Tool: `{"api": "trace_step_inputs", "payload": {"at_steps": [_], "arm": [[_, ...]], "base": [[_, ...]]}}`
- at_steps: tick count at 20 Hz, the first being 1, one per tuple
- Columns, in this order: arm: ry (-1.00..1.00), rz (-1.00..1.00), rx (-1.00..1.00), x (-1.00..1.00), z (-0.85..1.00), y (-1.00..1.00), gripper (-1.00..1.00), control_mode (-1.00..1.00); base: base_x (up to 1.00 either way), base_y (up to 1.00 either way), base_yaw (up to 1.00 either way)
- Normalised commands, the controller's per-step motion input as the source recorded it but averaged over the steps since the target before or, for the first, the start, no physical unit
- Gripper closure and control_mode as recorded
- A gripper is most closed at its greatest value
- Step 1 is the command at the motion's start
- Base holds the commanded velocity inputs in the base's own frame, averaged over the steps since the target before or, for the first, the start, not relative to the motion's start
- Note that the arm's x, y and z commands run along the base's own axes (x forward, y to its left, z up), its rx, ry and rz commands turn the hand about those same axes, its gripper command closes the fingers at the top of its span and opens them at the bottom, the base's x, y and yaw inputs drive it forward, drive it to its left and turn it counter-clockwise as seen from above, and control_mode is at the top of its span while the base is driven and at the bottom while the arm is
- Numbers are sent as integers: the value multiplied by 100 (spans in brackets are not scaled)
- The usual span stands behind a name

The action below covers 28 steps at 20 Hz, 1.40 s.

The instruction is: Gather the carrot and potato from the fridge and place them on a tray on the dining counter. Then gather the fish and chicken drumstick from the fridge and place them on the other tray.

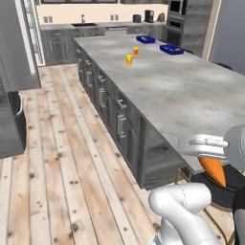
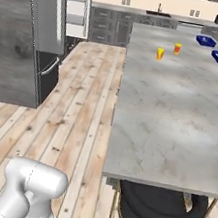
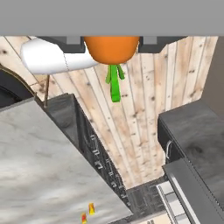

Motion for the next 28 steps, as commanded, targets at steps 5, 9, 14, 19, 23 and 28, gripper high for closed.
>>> {"api": "trace_step_inputs", "payload": {"at_steps": [5,9,14,19,23,28], "arm": [[0,0,0,0,0,0,100,100],[0,0,0,0,0,0,100,100],[0,0,0,0,0,0,100,100],[0,0,0,0,0,0,100,100],[0,0,0,0,0,0,100,100],[0,0,0,0,0,0,100,100]], "base": [[-100,-94,4],[-87,-100,10],[-68,-100,10],[-22,-100,5],[0,-100,0],[6,-100,0]]}}
